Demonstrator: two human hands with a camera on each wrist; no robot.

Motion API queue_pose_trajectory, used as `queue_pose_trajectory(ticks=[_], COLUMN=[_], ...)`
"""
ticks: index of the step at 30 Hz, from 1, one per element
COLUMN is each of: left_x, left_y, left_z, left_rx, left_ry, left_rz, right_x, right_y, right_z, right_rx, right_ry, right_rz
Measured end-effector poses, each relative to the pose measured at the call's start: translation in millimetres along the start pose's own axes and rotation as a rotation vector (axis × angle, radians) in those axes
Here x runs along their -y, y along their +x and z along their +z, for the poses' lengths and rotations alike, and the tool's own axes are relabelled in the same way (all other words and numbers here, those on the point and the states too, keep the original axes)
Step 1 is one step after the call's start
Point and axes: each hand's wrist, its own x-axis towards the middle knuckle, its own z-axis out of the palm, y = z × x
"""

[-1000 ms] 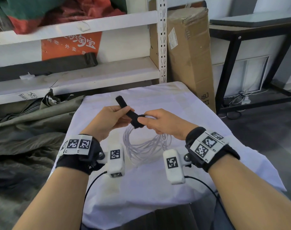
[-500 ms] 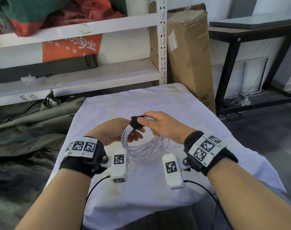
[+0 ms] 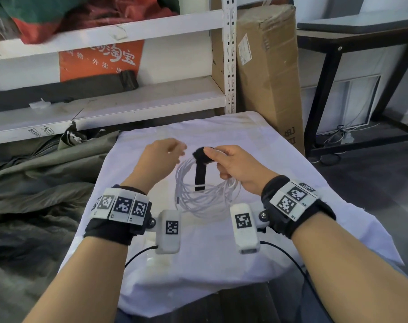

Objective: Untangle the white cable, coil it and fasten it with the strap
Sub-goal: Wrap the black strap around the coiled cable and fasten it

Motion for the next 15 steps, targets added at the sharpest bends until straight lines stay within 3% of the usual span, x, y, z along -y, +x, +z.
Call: queue_pose_trajectory(ticks=[4,7,15], left_x=[-12.3,-12.2,-4.1], left_y=[-7.4,-9.6,-6.8], left_z=[-2.0,0.4,18.3], left_rx=[0.137,0.229,0.114], left_ry=[-0.058,0.061,0.257], left_rz=[0.232,0.376,0.542], right_x=[-0.9,-0.9,3.8], right_y=[1.1,-0.1,-3.7], right_z=[-3.6,-6.0,-5.1], right_rx=[-0.024,-0.046,-0.053], right_ry=[0.063,0.07,0.174], right_rz=[0.034,0.053,0.125])
